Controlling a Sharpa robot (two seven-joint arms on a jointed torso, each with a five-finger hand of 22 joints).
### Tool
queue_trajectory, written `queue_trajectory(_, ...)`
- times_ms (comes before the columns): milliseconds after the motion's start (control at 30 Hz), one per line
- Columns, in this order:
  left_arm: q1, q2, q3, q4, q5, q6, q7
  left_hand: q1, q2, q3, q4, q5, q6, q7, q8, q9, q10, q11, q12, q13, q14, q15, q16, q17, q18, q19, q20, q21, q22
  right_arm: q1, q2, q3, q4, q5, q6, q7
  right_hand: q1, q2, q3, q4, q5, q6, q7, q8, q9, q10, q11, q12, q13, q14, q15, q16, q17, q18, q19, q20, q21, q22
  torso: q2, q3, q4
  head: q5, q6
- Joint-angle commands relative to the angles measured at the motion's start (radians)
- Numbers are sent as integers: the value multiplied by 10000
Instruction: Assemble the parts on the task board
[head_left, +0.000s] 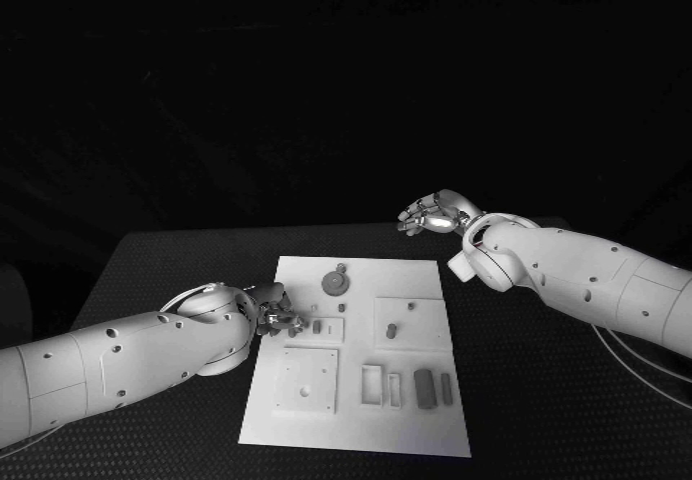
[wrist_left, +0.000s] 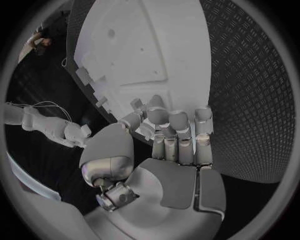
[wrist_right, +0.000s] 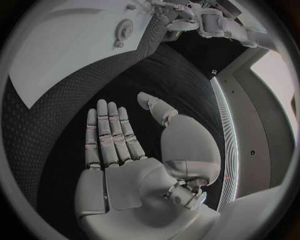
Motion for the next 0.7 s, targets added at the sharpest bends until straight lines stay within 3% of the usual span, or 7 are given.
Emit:
queue_trajectory(33, -15, -6, -8, 5, -7, 177, 8, 89, 8, 13, -84, 13, -17, 30, 53, 1, 9, -34, 61, -9, -31, -23, 71, -13, 8, 54, -1475, 38, 183, 1, -1, 4, 12, -1, 147, 95, -98, 7, -34, 12, 33, -62, 35, 55, -14, 70, 24, -37, -6, 20, 50, -39, -13, -181, -70, 0, -64, 17, -2, -2, 8, -3, 10)
queue_trajectory(167, -15, -42, -8, 17, -7, 158, 4, 250, 181, 54, -240, 107, -24, 30, 70, -7, 0, -36, 76, -16, -39, -29, 81, -18, 11, 38, -1472, 46, 185, 1, -3, 4, 12, -1, 148, 93, -100, 8, -34, 13, 34, -62, 35, 55, -14, 70, 24, -38, -6, 20, 50, -39, -13, -182, -70, 0, -64, 17, 0, -10, 7, -4, 4)
queue_trajectory(300, -15, -73, -8, 19, -9, 152, -7, 411, 549, 107, -523, 678, -35, 39, 97, -24, -11, -28, 101, -30, -49, -21, 100, -25, -5, 19, -1454, 67, 185, 1, -4, 4, 7, -1, 155, 92, -101, 9, -34, 13, 35, -62, 35, 55, -15, 70, 24, -39, -6, 20, 50, -39, -13, -182, -70, 0, -64, 18, -4, -11, 8, -6, -7)
queue_trajectory(433, -15, -84, -8, 12, -14, 157, -22, 425, 729, 118, -613, 725, -34, 36, 111, -30, -12, -27, 112, -37, -49, -15, 110, -28, -9, 15, -1450, 73, 182, 1, 2, 4, 4, -1, 153, 96, -102, 10, -34, 13, 36, -62, 35, 56, -15, 71, 24, -40, -6, 20, 50, -40, -13, -182, -71, 0, -64, 18, -2, -9, 5, -6, -1)
queue_trajectory(700, -15, -78, -7, -24, -45, 173, -49, 440, 819, 129, -692, 733, -31, 33, 122, -34, -13, -30, 121, -41, -47, -10, 119, -28, -10, 10, -1448, 76, 181, 1, 7, 4, 2, -1, 157, 101, -104, 11, -34, 13, 37, -62, 35, 56, -17, 71, 24, -41, -6, 19, 50, -41, -14, -182, -71, 0, -65, 19, -1, -5, 2, -5, 0)
